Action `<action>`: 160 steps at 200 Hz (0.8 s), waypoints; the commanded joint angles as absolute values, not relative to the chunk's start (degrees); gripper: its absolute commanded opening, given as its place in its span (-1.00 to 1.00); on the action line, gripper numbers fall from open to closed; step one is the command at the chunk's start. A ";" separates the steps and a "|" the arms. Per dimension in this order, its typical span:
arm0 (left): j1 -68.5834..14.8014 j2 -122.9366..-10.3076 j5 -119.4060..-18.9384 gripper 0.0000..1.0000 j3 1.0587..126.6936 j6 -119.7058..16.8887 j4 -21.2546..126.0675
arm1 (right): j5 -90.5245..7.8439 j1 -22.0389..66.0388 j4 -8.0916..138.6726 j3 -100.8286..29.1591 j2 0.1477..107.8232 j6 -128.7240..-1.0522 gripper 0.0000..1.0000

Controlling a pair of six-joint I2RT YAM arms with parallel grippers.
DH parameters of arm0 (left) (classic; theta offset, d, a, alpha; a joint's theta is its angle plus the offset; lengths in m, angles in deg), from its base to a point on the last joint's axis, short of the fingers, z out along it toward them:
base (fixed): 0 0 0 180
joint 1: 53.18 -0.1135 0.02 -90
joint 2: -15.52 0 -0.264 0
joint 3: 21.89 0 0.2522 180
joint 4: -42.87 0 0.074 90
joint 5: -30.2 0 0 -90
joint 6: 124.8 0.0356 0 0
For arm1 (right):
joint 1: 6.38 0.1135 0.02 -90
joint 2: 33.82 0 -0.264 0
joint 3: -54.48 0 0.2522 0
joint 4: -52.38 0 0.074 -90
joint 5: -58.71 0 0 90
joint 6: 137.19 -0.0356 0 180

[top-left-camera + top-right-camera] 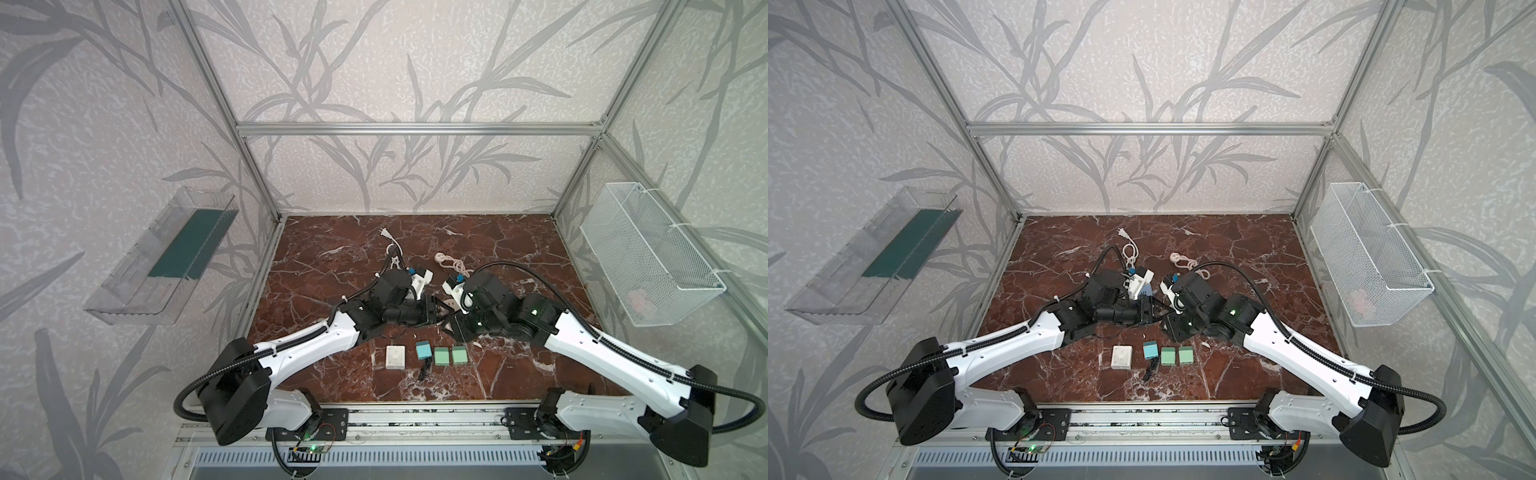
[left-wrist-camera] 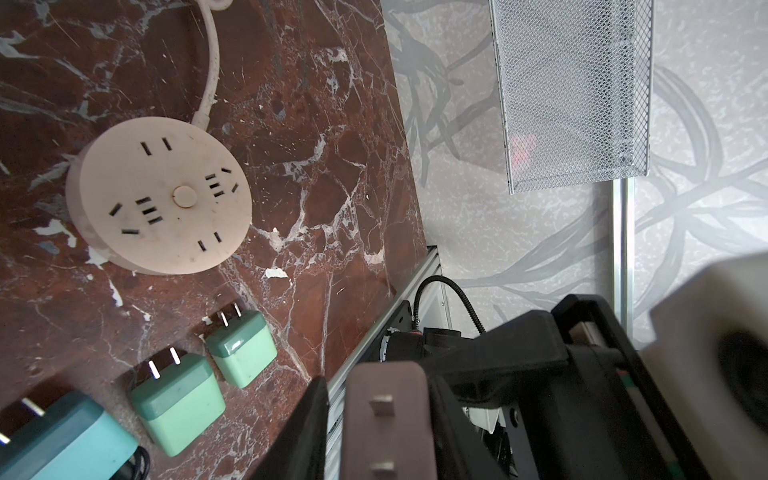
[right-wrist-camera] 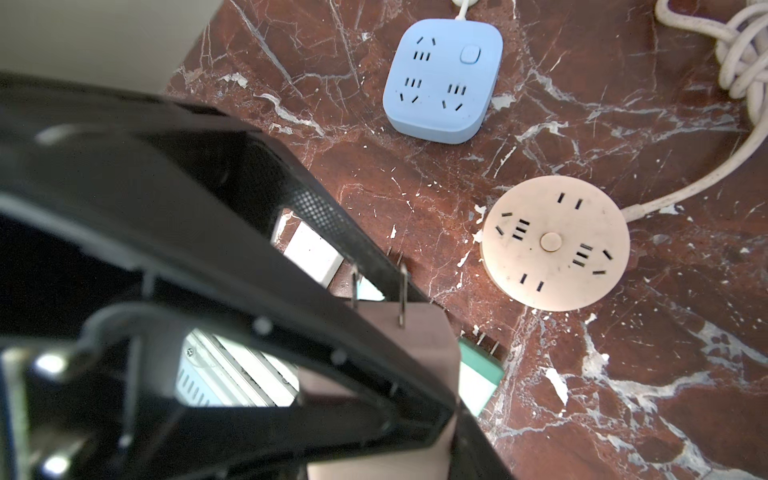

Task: Insert the plug
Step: 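Close the left gripper on the adapter prongs and open the right gripper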

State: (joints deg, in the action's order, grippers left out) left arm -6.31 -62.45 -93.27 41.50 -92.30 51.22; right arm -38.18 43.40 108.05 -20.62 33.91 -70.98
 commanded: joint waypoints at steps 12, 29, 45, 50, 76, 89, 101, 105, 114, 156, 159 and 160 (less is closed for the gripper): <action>-6.07 -63.45 -94.74 -0.58 40.57 -92.90 51.18 | -37.40 43.66 105.76 -21.51 32.49 -70.92 -1.00; -6.07 -63.58 -94.86 -1.00 40.66 -93.07 51.26 | -36.79 43.71 105.30 -21.34 32.41 -71.01 -0.92; -6.09 -63.58 -95.04 -1.00 40.69 -93.07 50.75 | -36.21 43.70 104.63 -21.06 32.45 -70.92 -0.70; -6.09 -63.58 -95.12 -1.00 40.74 -93.07 50.66 | -36.04 43.68 104.39 -21.07 32.53 -70.92 -0.62; -6.66 -63.54 -94.34 -1.00 41.04 -93.38 51.26 | -35.77 43.66 103.46 -21.28 32.89 -70.57 -0.03; -7.51 -63.17 -94.43 -1.00 40.93 -93.88 50.92 | -35.78 43.68 102.81 -21.11 32.55 -70.41 0.30; -8.36 -62.61 -94.41 -1.00 40.46 -94.54 49.85 | -35.42 43.71 102.47 -20.98 31.97 -70.24 0.46; -8.71 -62.42 -94.36 -1.00 40.33 -94.80 49.52 | -35.42 43.65 102.36 -20.96 31.70 -70.15 0.49; -9.58 -61.95 -94.19 -1.00 40.00 -95.30 49.25 | -35.26 43.61 102.18 -20.87 31.05 -69.92 0.52; -16.93 -59.86 -92.29 -1.00 35.22 -103.34 41.55 | -31.92 43.42 100.52 -19.31 27.51 -69.23 0.55; -17.60 -59.81 -92.18 -1.00 34.61 -104.75 40.00 | -31.78 43.40 100.27 -19.18 27.35 -69.17 0.55; -17.81 -59.76 -92.12 -1.00 34.43 -105.15 39.57 | -31.76 43.38 100.21 -19.11 27.31 -69.21 0.55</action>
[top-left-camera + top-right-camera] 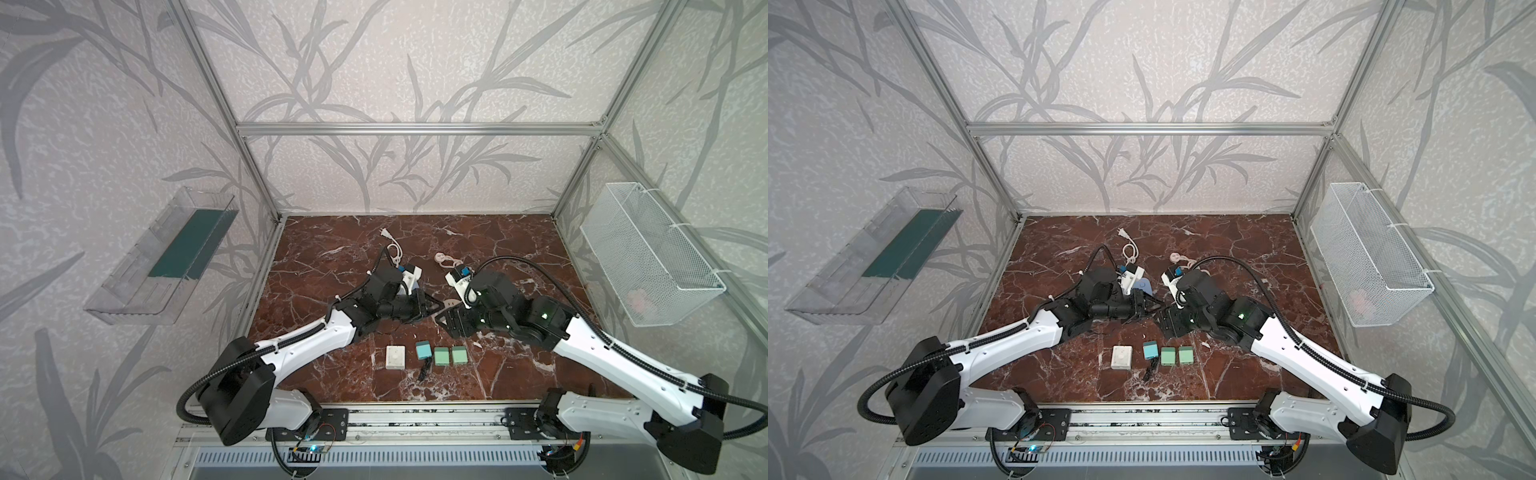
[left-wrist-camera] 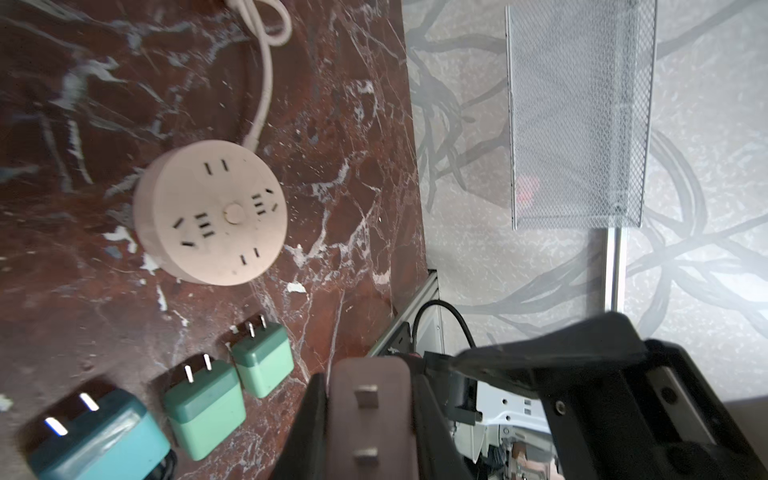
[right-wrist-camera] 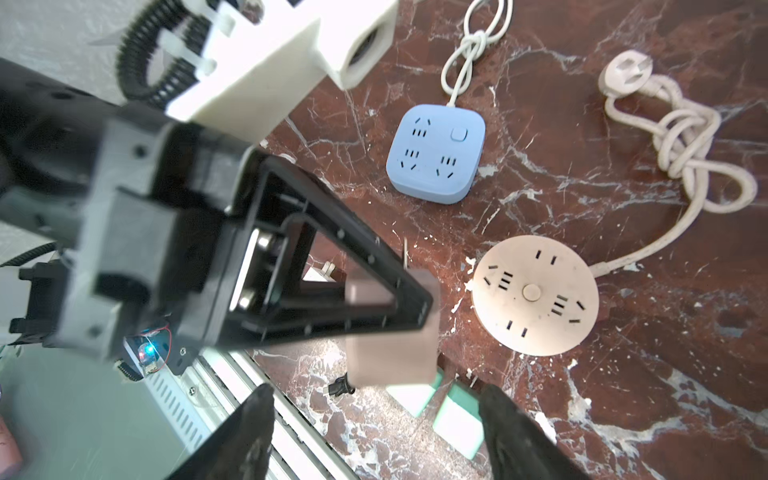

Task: Insert the plug

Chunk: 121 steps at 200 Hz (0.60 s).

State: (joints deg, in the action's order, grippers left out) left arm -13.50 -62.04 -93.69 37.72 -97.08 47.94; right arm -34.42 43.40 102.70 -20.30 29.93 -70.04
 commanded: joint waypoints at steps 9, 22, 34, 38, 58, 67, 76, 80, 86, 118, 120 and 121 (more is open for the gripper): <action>-19.61 -59.80 -92.06 -1.00 33.02 -109.58 35.24 | -31.25 43.35 99.31 -18.92 27.03 -69.10 0.55; -21.51 -60.20 -91.42 -1.00 30.74 -116.68 27.63 | -31.03 43.24 96.69 -18.24 26.47 -69.39 0.55; -22.48 -60.97 -91.46 -1.00 30.25 -122.16 24.36 | -32.00 43.16 91.97 -16.19 25.37 -69.38 0.53; -22.64 -61.15 -91.59 -1.00 30.48 -123.31 24.29 | -32.20 43.14 90.19 -15.50 25.06 -69.34 0.52; -22.68 -61.04 -91.88 -1.00 31.44 -127.47 25.86 | -33.05 42.58 83.11 -12.73 24.57 -69.16 0.45; -22.70 -60.65 -91.76 -1.00 31.77 -129.00 26.74 | -33.41 42.14 80.57 -11.87 24.63 -69.10 0.43; -22.65 -59.91 -91.37 -1.00 31.37 -130.96 26.81 | -34.06 41.83 77.57 -10.70 24.48 -68.31 0.42; -22.61 -59.52 -91.16 -1.00 31.10 -131.82 26.81 | -34.18 41.67 76.24 -10.12 24.24 -67.62 0.41; -22.65 -58.93 -90.93 -1.00 30.76 -132.83 26.44 | -34.06 41.54 74.22 -9.24 23.84 -66.37 0.41; -22.72 -55.81 -90.61 -1.00 30.83 -134.78 28.46 | -30.82 40.75 60.95 -2.50 19.82 -58.06 0.43; -22.72 -55.70 -90.57 -1.00 30.75 -135.05 28.36 | -30.60 40.67 60.56 -2.12 19.56 -57.88 0.43; -22.70 -55.64 -90.57 -1.00 30.69 -135.11 28.25 | -30.50 40.61 60.06 -1.93 19.46 -57.85 0.43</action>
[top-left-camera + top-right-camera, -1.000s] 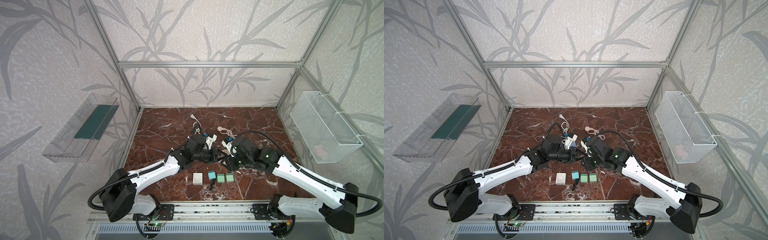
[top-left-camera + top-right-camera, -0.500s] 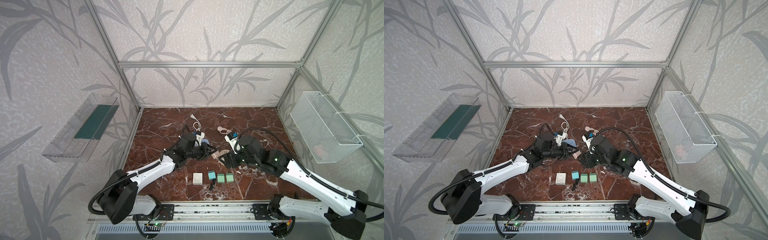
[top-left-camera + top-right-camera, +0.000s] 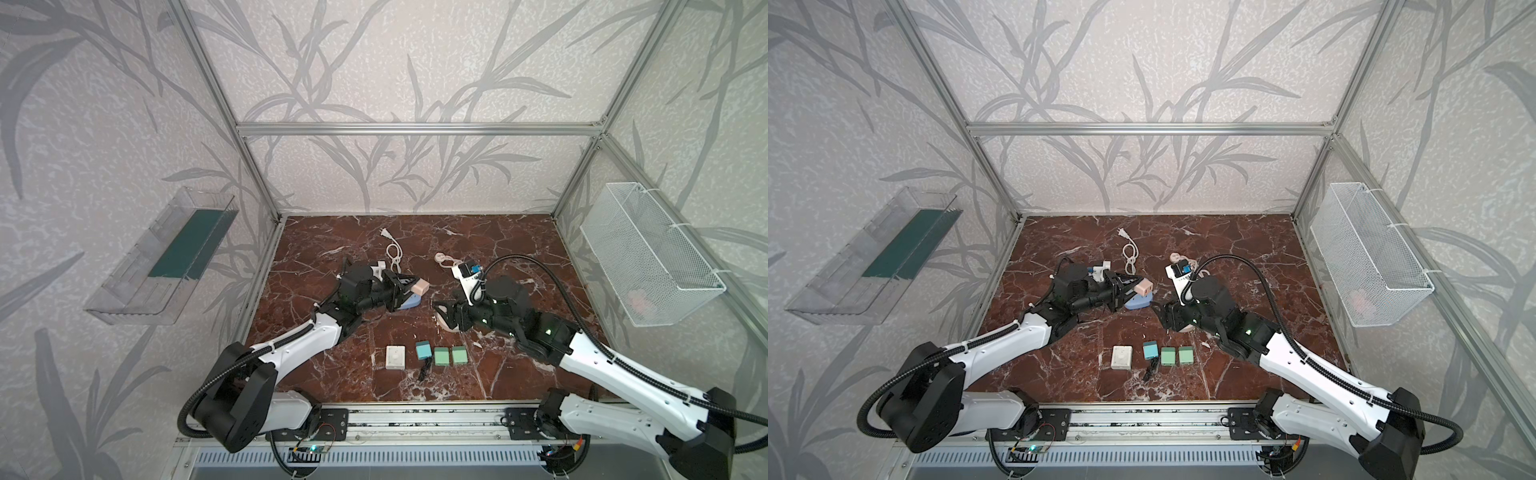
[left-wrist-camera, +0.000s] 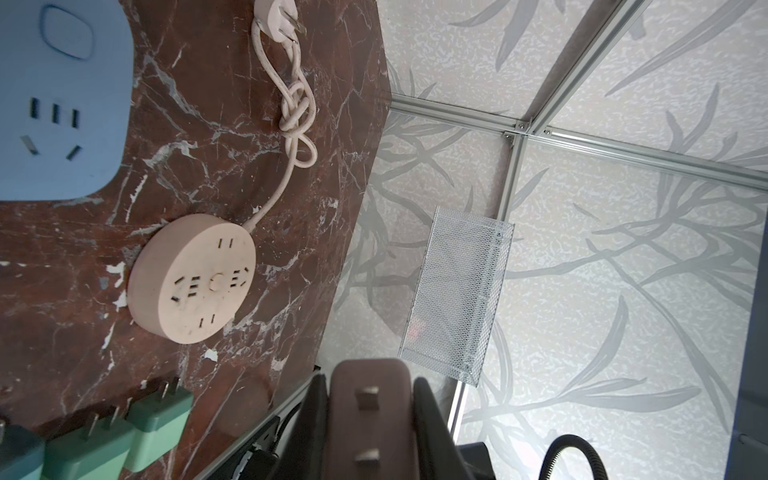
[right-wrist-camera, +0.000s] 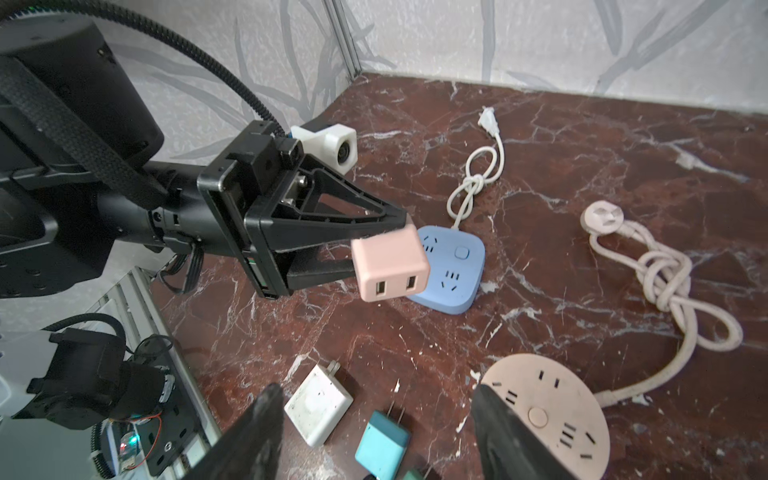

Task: Insert the plug

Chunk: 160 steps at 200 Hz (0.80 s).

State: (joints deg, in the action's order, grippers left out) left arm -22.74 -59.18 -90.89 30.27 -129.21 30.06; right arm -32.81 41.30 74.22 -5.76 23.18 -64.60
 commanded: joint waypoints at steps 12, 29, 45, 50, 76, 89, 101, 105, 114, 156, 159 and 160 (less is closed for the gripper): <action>-22.76 -54.79 -90.18 -1.00 30.17 -136.82 27.14 | -31.14 39.63 56.65 -0.15 18.69 -57.67 0.43; -22.69 -53.80 -89.96 -1.00 29.90 -138.77 26.17 | -32.44 38.54 52.22 2.09 18.87 -58.69 0.45; -22.64 -53.00 -89.26 -1.00 29.71 -139.56 25.67 | -33.26 38.44 46.61 4.12 19.61 -59.25 0.45; -22.65 -52.78 -89.16 -1.00 29.75 -139.50 25.80 | -33.39 38.44 44.43 4.92 19.95 -59.64 0.45; -22.59 -52.70 -89.00 -1.00 29.93 -140.30 24.95 | -33.12 38.44 35.86 7.76 22.08 -60.71 0.45; -22.41 -52.77 -89.02 -1.00 30.14 -140.40 24.70 | -32.44 38.44 34.69 7.54 23.39 -61.11 0.44; -22.28 -52.86 -88.98 -1.00 30.38 -140.27 24.85 | -32.50 38.42 32.98 7.45 24.54 -61.27 0.45; -22.19 -52.90 -88.92 -1.00 30.39 -140.27 24.81 | -32.51 38.44 32.17 7.49 24.97 -61.25 0.44; -22.05 -53.07 -88.98 -1.00 30.59 -140.16 24.75 | -32.57 38.44 30.46 7.66 25.94 -61.32 0.44; -20.87 -54.82 -89.19 -1.00 31.04 -140.87 21.91 | -34.32 38.44 27.18 6.24 30.25 -61.48 0.43; -20.80 -54.95 -89.24 -1.00 31.09 -141.00 21.65 | -34.42 38.49 27.06 6.16 30.45 -61.52 0.43; -20.77 -54.96 -89.24 -1.00 31.13 -141.03 21.51 | -34.48 38.51 27.04 6.08 30.58 -61.56 0.43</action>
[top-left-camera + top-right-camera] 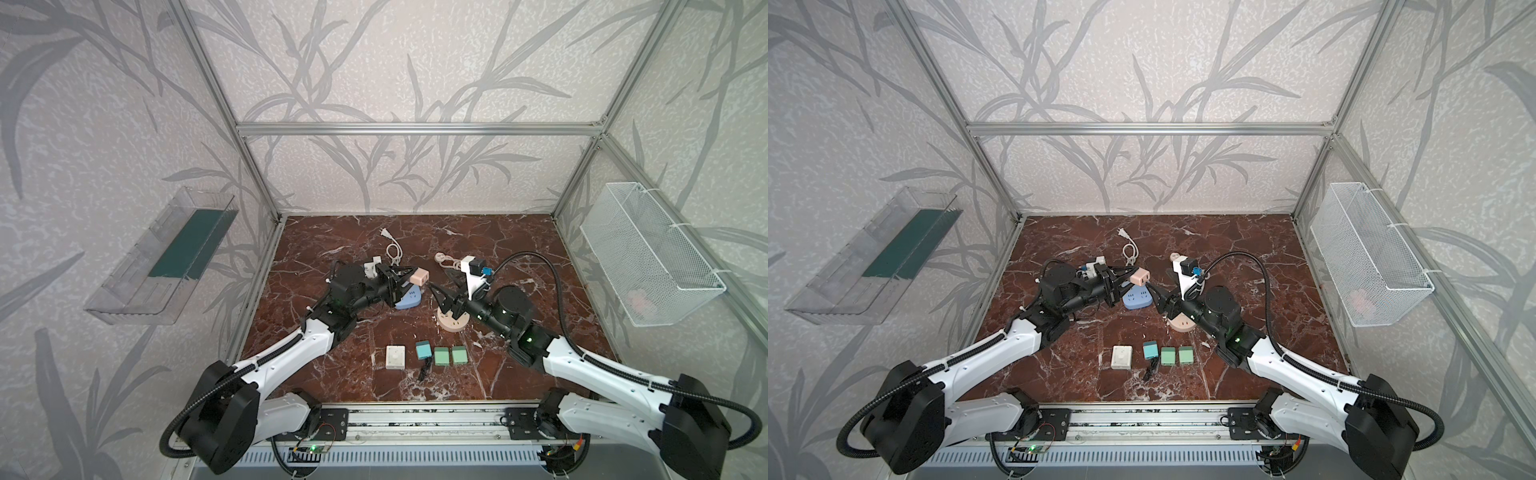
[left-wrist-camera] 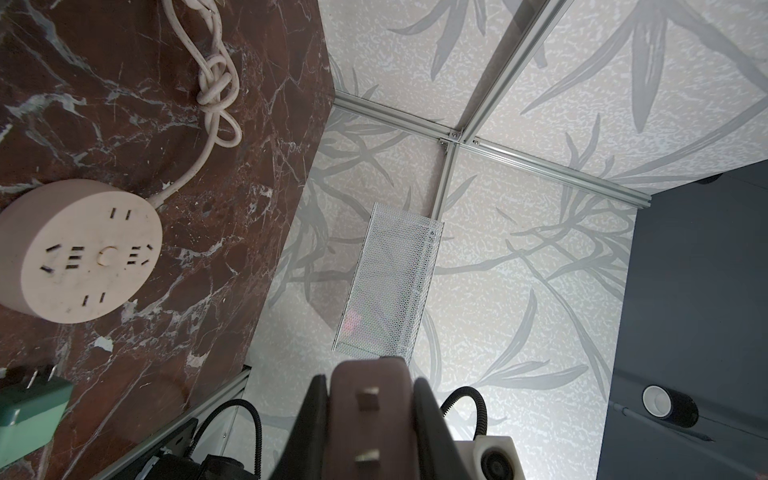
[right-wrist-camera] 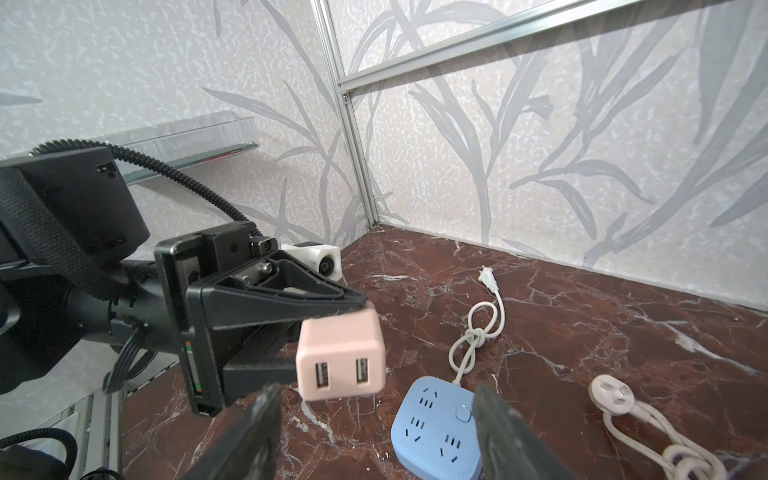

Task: Insert the plug

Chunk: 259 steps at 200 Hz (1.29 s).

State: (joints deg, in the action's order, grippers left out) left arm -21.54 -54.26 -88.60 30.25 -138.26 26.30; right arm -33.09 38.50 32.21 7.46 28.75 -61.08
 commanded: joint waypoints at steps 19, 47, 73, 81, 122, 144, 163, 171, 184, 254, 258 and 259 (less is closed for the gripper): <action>-20.36 -55.17 -89.16 -1.00 31.24 -141.16 21.12 | -35.52 38.49 26.17 5.35 32.37 -61.69 0.42; -20.20 -55.54 -89.59 -1.00 31.72 -141.23 20.66 | -36.56 38.53 24.76 4.78 34.35 -61.95 0.38; -20.06 -55.64 -89.77 -1.00 31.90 -141.24 20.36 | -36.69 38.53 24.57 4.28 35.13 -61.79 0.34; -20.13 -55.82 -89.94 -1.00 32.03 -141.20 20.18 | -36.89 38.50 24.97 3.92 35.31 -61.64 0.32; -19.96 -56.75 -90.72 -1.00 32.30 -141.45 18.68 | -38.20 38.48 25.52 3.01 36.10 -61.52 0.26; -19.86 -57.02 -90.73 -1.00 32.32 -141.80 17.89 | -39.17 38.57 26.27 2.27 36.66 -61.43 0.22; -19.74 -57.16 -90.82 -1.00 32.33 -141.80 17.78 | -39.40 38.53 26.42 2.08 37.01 -61.51 0.18; -19.74 -57.07 -90.82 -1.00 32.40 -141.81 17.73 | -39.42 38.53 26.43 1.98 37.02 -61.43 0.16; -19.75 -57.17 -90.91 -1.00 32.56 -141.76 17.69 | -39.21 38.48 26.55 1.97 37.02 -61.43 0.10; -19.76 -57.75 -91.64 -1.00 32.40 -141.36 17.13 | -39.65 38.44 27.51 1.94 36.46 -62.67 -1.00; -19.70 -57.94 -91.89 -1.00 32.59 -141.12 17.16 | -39.64 38.44 27.76 1.87 36.34 -62.86 -1.00; -19.74 -57.95 -91.93 -1.00 32.62 -141.05 17.20 | -39.59 38.44 27.84 1.83 36.28 -62.89 -1.00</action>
